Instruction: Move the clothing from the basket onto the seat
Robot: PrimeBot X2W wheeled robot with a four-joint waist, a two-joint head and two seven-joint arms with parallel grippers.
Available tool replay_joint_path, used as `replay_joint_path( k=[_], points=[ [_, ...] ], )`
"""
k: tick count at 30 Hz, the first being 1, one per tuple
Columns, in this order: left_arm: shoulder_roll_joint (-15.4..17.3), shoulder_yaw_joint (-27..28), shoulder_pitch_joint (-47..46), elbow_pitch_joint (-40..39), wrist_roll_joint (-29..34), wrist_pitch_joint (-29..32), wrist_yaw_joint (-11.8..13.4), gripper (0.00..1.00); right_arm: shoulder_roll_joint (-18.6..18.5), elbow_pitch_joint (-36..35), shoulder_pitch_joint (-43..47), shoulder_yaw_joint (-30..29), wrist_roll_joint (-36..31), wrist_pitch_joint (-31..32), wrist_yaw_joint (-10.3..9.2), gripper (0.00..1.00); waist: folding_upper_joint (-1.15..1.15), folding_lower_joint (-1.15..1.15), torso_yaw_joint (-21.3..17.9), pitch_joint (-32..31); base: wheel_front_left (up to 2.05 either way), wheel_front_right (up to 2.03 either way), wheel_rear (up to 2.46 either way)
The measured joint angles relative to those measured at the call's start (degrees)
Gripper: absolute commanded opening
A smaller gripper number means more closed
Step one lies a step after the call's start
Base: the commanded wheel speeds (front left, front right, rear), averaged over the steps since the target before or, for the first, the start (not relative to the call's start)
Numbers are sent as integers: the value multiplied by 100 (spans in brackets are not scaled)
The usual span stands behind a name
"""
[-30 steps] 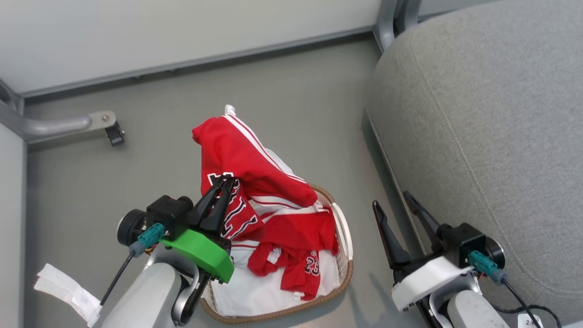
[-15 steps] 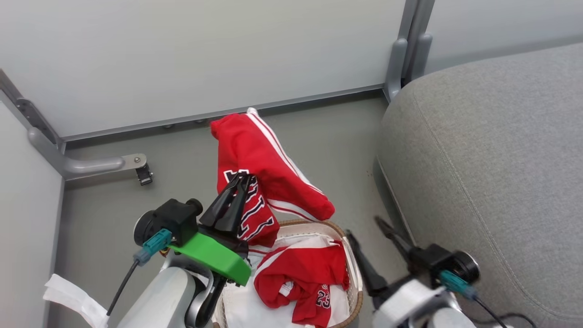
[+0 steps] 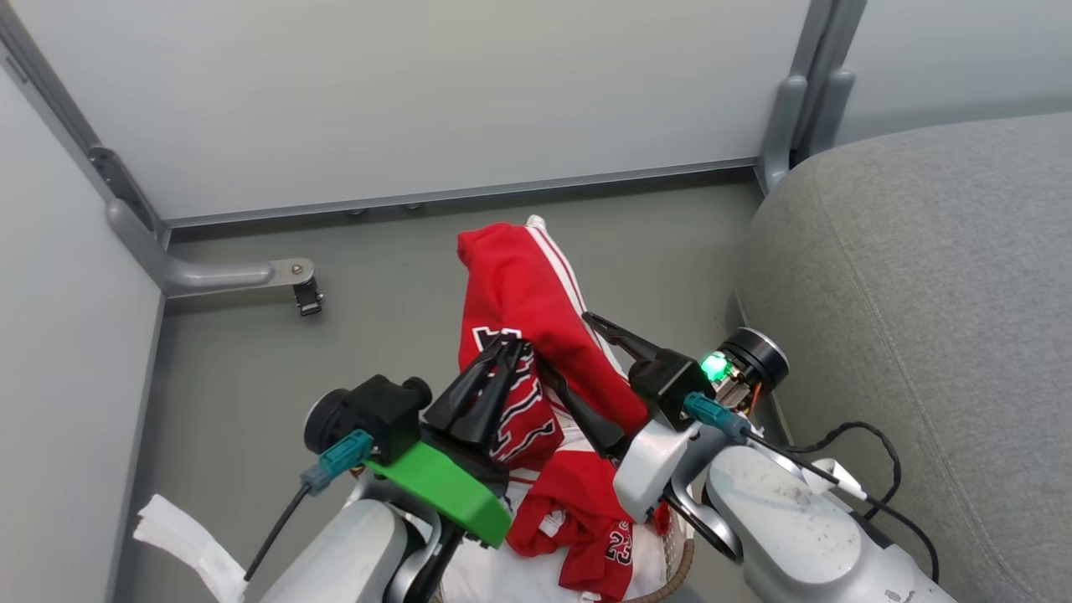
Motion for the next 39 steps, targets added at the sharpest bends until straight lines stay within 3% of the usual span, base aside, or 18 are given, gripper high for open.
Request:
replay_joint_path(
  k=[4,5,6,7,11,12,13,19,26,34,39],
  points=[
    [-75,-175,-64,-58,-93,0,0,0,97,415,-199,110,167,-30,0,100,0,0,133,29,0,0,0],
    [-78,-213,-65,-68,-113,-1,0,0,120,501,-217,121,249,-44,0,83,0,0,161,36,0,0,0],
    [-77,-250,-64,-59,-132,-1,0,0,131,539,-221,100,339,-46,0,10,0,0,180,42,0,0,0],
    [-75,-267,-64,-44,-145,0,0,0,140,567,-226,51,419,-55,0,0,0,0,192,52,0,0,0],
    [-58,-82,-51,-14,-79,-1,12,0,143,337,-193,-75,778,-78,0,0,0,0,121,62,0,0,0],
    [-59,-31,-26,-4,-52,-4,16,42,148,243,-164,-136,834,-78,0,0,0,0,73,63,0,0,0],
    [-59,12,8,12,-20,-4,23,100,152,151,-112,-194,855,-78,0,0,0,0,16,65,0,0,0],
    [-55,290,133,40,232,-4,35,100,145,-294,321,-701,877,-79,0,0,0,0,-449,68,0,0,0],
    [-115,488,388,26,427,-4,23,100,141,-648,722,-964,773,-79,0,0,0,0,-1247,100,0,0,0],
    [-241,449,450,58,556,-4,2,100,135,-855,895,-1518,537,-80,0,0,0,0,-2260,189,0,0,0],
    [-172,232,358,55,554,-4,1,100,-86,-775,674,-2112,292,-79,0,0,0,0,-2696,375,0,0,0]
  ],
)
